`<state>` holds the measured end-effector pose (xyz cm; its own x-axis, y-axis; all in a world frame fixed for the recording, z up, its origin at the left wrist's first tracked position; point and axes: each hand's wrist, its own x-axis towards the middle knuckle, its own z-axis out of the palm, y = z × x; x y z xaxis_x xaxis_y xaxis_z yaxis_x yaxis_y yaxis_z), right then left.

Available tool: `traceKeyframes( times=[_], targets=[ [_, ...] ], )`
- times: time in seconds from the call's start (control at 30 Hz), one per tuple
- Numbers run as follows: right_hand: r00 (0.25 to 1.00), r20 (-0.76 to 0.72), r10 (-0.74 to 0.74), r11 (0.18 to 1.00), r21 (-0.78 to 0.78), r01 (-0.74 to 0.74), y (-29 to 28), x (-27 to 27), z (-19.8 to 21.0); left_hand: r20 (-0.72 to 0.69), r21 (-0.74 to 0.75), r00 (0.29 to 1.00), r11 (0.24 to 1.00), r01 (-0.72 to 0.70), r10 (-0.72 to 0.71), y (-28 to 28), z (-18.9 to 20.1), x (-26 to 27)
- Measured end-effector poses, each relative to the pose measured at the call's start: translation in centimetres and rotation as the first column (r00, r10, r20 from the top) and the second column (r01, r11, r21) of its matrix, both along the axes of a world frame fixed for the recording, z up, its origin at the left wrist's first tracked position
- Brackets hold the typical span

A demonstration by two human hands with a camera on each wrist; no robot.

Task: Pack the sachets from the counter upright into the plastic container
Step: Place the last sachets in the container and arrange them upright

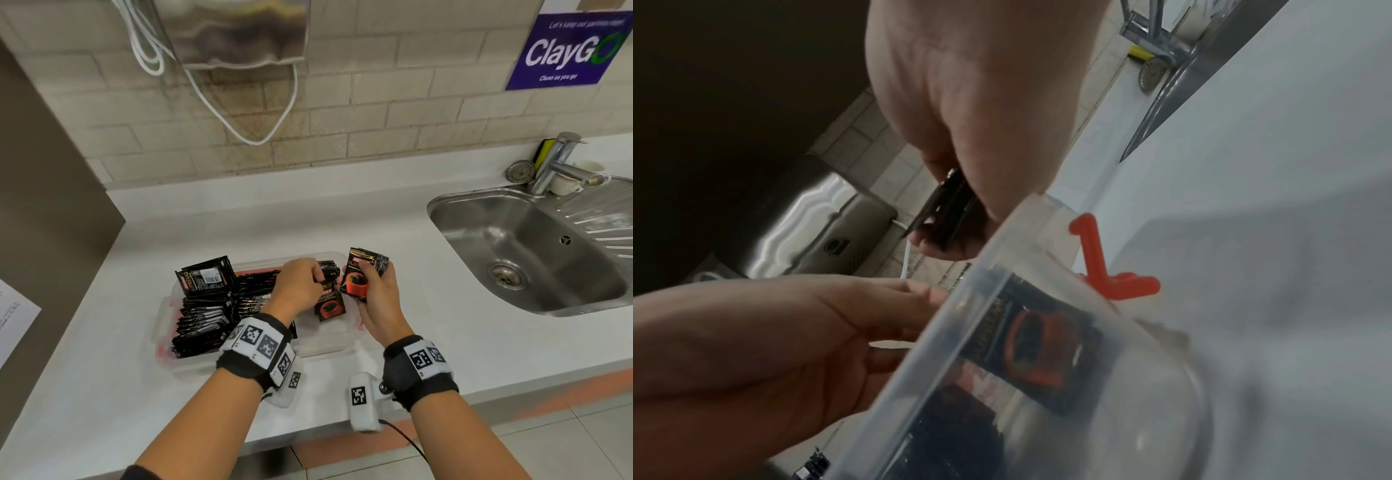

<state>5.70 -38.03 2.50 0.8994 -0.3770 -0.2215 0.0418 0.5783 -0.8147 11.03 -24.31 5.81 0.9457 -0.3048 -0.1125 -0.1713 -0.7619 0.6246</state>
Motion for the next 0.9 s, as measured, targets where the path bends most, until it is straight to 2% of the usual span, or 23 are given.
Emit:
traceKeyframes(
  times=[0.2, 0.47, 0.9],
  targets=[
    [1.0, 0.018, -0.018, 1.0, -0.008, 0.018, 0.0, -0.2, 0.1, -0.004, 0.014, 1.0, 1.0, -0.024, 0.024, -0.1, -1.2, 0.1],
    [1.0, 0.027, -0.008, 0.999, -0.033, 0.009, 0.3, -0.2, 0.3, 0.062, -0.076, 0.995, 0.995, -0.068, 0.073, -0.3, -2.4, 0.5],
    [1.0, 0.028, 0.011, 0.996, -0.089, -0.008, 0.5, -0.3, 0.4, 0.07, -0.117, 0.993, 0.99, -0.083, 0.091, -0.1, -2.0, 0.4]
  ],
)
